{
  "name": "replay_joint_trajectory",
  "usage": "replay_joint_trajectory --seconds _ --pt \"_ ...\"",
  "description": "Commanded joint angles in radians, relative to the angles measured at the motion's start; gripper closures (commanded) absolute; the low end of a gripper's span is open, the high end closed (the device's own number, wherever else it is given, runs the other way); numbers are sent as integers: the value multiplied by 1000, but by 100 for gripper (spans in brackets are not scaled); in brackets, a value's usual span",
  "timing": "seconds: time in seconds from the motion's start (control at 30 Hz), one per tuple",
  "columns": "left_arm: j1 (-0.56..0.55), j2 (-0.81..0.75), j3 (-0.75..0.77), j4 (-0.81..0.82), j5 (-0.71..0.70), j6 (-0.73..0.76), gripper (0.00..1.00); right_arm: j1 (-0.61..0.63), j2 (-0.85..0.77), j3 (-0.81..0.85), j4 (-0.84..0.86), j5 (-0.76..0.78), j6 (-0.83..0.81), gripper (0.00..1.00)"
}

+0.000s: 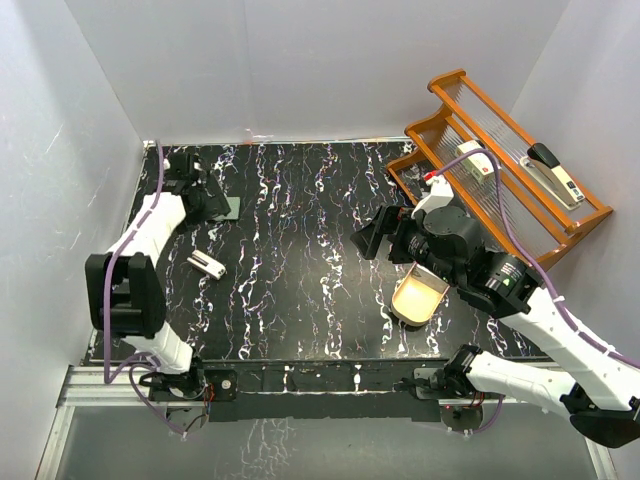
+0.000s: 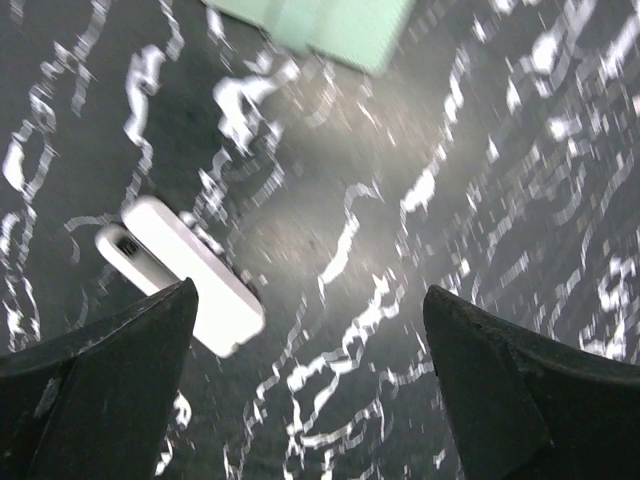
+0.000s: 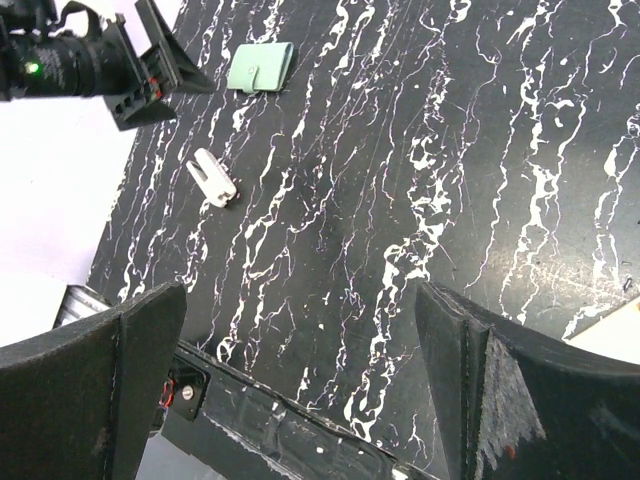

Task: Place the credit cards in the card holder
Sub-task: Move the card holder to the center of the board.

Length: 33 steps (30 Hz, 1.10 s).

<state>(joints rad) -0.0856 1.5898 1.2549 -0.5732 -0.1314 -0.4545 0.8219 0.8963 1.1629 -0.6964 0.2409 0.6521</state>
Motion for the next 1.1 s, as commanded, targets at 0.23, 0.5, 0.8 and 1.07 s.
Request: replay_joint_trajectory --seconds 0.23,0.5,0.8,1.07 --pt "129 293 205 186 75 73 18 -4 -1 7 73 -30 -13 2" --pt "166 444 315 206 156 113 25 -4 16 2 67 -43 -3 2" --pt "171 587 394 169 254 128 42 -5 1 -19 68 -49 14 2" --pt "148 562 356 48 270 94 59 -5 -7 -49 59 -30 20 2"
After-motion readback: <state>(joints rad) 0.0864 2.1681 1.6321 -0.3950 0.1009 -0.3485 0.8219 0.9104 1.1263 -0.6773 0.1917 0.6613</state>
